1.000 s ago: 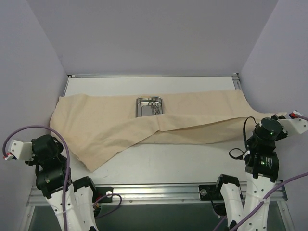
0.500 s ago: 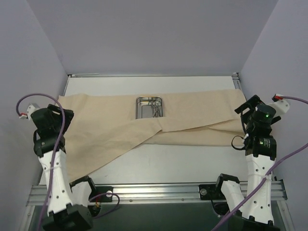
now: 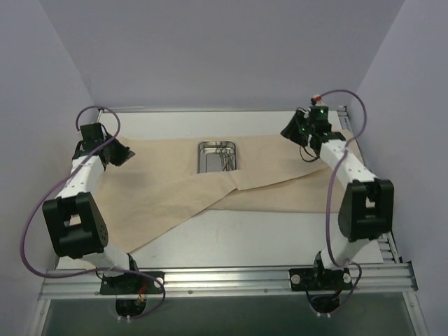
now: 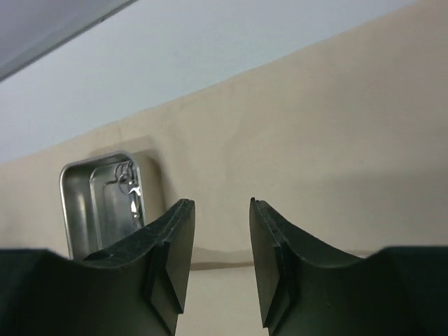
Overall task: Open and lay out the surgical kit
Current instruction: Open the surgical kit at the center of the board, then smooth out the surgical kit at the center of the board.
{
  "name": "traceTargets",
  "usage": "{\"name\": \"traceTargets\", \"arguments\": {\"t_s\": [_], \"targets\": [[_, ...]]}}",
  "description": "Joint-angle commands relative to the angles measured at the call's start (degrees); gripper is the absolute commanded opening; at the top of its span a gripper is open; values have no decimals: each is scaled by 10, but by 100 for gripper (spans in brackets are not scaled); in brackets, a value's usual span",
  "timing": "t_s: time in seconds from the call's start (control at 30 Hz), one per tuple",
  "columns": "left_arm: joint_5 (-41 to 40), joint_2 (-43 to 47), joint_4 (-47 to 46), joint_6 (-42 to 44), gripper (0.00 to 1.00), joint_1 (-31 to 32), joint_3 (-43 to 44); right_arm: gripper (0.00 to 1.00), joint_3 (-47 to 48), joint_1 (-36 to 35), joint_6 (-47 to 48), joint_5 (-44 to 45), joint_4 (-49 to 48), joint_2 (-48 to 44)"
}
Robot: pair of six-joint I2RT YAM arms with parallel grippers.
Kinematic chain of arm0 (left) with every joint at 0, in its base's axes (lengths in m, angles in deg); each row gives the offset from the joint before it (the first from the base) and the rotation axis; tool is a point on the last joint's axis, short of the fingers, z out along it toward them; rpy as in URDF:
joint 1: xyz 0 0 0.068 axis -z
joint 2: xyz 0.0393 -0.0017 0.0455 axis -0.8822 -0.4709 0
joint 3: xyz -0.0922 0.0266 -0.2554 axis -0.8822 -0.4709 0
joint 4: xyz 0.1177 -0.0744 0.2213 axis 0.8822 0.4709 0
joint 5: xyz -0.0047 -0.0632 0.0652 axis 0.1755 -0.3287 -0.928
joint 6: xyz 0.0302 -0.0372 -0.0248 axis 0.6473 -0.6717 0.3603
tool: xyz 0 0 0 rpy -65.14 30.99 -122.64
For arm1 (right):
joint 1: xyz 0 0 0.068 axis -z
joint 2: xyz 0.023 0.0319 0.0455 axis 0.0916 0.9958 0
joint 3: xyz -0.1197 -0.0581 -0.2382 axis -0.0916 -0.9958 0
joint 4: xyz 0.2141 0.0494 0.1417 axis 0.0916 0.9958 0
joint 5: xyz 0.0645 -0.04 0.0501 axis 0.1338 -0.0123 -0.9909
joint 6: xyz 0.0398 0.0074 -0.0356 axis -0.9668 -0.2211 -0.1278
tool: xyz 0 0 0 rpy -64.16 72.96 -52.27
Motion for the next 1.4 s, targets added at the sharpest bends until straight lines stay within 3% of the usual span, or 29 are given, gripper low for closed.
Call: {"name": "traceTargets", "arguments": {"t_s": [0.0,0.13,0.23,0.63,0.87,1.17,1.37], "targets": [[63,-31,23,46,2,-16,58,36,138,-52,20,-97,85,63],[115,-148,105,95,2,-19,139,11,221,-76,23,-121,166,155],[145,-213,161,119,2,-10,196,1,270,-75,14,-150,224,207],[141,-288,187,129,2,-13,234,0,276,-123,32,-173,292,288],[117,-331,207,107,2,-11,265,0,216,-132,47,-168,288,299],[89,-350,225,105,2,-11,275,0,99,-161,76,-163,319,235],[73,-357,230,103,2,-13,277,0,-7,-205,58,-147,382,98]]}}
